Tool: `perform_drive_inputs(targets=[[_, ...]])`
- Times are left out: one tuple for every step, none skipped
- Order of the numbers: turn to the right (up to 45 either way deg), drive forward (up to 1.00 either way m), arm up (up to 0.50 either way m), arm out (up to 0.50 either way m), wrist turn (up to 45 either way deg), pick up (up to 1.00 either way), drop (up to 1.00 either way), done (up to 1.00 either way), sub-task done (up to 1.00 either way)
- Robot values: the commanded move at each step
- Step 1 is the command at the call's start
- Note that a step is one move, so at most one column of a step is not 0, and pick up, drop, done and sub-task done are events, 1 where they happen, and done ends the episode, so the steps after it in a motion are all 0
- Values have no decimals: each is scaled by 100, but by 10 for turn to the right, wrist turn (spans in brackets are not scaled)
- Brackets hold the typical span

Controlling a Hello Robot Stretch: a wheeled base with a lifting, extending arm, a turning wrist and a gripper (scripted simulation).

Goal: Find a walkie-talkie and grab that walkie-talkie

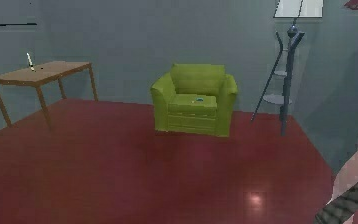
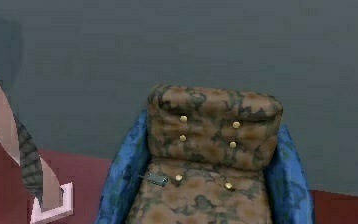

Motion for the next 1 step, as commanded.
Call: perform_drive_inputs(targets=[[0,0,6,0,0,0,0,0,0]])
